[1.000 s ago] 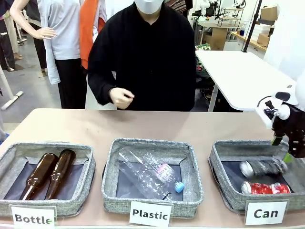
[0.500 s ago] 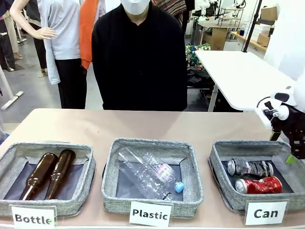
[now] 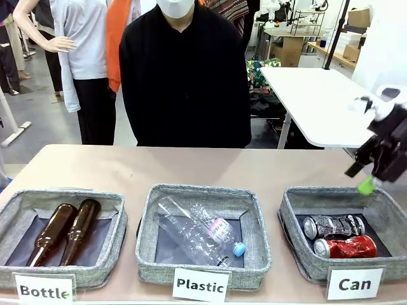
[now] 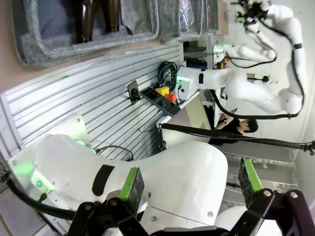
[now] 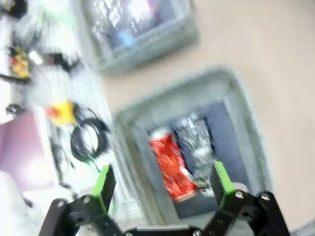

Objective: Sort the can waste into the basket.
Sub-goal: Pick up the can waste from the table and place it in the right Fabric basket.

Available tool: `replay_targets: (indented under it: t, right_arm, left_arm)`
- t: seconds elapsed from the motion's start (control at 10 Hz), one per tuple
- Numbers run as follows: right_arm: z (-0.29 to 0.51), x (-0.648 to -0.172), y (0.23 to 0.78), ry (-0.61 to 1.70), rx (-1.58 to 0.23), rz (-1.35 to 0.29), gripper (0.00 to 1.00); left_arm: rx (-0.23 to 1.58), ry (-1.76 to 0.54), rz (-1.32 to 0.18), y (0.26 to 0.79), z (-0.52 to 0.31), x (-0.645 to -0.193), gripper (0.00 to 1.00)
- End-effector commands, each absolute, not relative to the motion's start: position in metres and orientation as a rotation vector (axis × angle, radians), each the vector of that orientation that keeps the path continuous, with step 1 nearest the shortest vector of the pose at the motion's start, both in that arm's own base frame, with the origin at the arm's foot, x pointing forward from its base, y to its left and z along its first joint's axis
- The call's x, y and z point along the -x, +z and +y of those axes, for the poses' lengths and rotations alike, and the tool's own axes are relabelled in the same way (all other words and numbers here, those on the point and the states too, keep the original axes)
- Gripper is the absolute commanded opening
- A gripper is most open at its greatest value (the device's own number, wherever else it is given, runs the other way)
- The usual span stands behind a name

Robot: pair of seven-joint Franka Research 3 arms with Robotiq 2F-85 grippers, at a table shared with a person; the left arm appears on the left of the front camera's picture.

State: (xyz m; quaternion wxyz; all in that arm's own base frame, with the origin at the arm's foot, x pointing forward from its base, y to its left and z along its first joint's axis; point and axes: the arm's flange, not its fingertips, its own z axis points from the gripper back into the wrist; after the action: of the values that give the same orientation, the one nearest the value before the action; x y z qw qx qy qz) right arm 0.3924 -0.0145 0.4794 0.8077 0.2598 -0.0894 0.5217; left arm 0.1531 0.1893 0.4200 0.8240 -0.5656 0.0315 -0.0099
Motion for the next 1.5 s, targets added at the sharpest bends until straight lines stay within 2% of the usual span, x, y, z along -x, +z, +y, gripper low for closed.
replay_targets:
  t: [0.0, 0.2, 0.4, 0.6, 0.8, 0.9, 1.4]
  right_arm:
    - [-0.059, -0.415, 0.498, -0.029, -1.369, -0.944, 1.00]
    - [-0.096, -0.407, 0.490, -0.293, -1.545, -1.181, 1.00]
    - [-0.111, -0.402, 0.477, -0.424, -1.561, -1.257, 1.00]
    - [-0.118, -0.395, 0.463, -0.432, -1.538, -1.320, 1.00]
    - [-0.109, -0.413, 0.461, -0.406, -1.420, -1.223, 1.00]
    - [-0.141, -0.399, 0.451, 0.100, -1.392, -0.667, 1.00]
    - [-0.141, -0.399, 0.451, 0.100, -1.392, -0.667, 1.00]
  left_arm:
    - [1.209, -0.021, 0.073, 0.421, 0.189, -0.150, 1.00]
    - [1.209, -0.021, 0.073, 0.421, 0.189, -0.150, 1.00]
    - [1.209, -0.021, 0.073, 0.421, 0.189, -0.150, 1.00]
    - [1.209, -0.021, 0.073, 0.421, 0.189, -0.150, 1.00]
    - [1.209, -0.021, 0.073, 0.421, 0.189, -0.150, 1.00]
    - [1.209, -0.021, 0.073, 0.421, 0.189, -0.150, 1.00]
    - [1.209, -0.021, 0.073, 0.421, 0.189, -0.150, 1.00]
